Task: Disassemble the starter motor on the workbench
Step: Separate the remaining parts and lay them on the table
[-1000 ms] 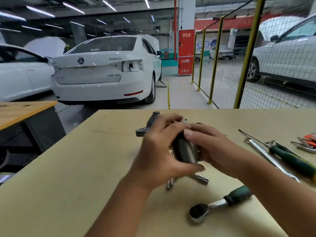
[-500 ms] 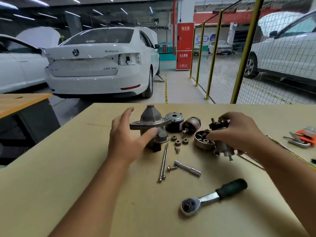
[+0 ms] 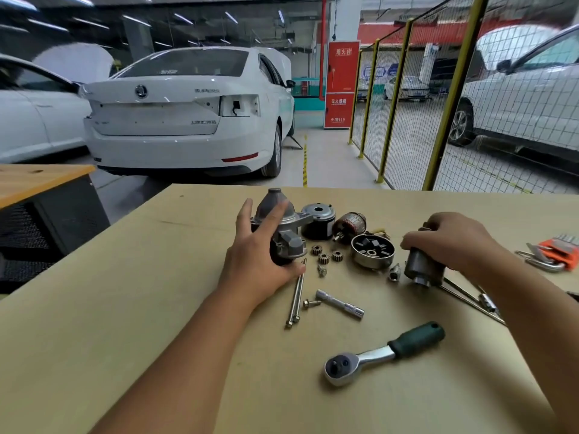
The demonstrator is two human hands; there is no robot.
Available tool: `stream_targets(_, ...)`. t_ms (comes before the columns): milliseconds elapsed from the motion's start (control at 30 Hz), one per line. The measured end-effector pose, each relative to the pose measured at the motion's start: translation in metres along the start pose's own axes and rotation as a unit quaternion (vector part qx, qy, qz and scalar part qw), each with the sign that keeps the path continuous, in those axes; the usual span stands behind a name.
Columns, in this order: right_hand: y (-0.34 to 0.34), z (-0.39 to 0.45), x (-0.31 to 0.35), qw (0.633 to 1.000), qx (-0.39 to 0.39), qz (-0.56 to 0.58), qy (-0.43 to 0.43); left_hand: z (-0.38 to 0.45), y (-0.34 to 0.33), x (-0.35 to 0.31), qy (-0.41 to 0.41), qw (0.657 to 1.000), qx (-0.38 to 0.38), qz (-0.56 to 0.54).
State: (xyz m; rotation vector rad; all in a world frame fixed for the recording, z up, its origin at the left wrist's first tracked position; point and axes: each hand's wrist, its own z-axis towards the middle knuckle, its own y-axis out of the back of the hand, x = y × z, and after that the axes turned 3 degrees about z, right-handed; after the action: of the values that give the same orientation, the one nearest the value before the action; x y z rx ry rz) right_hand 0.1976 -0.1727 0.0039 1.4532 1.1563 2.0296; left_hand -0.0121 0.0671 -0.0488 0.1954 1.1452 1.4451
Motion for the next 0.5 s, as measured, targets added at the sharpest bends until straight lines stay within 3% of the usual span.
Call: stream_targets(500, 0.005, 0.016, -0.020, 0.996, 0.024, -0.047, -0.066, 0.006, -0.011, 0.007, 0.018, 0.996, -0.085, -0.002)
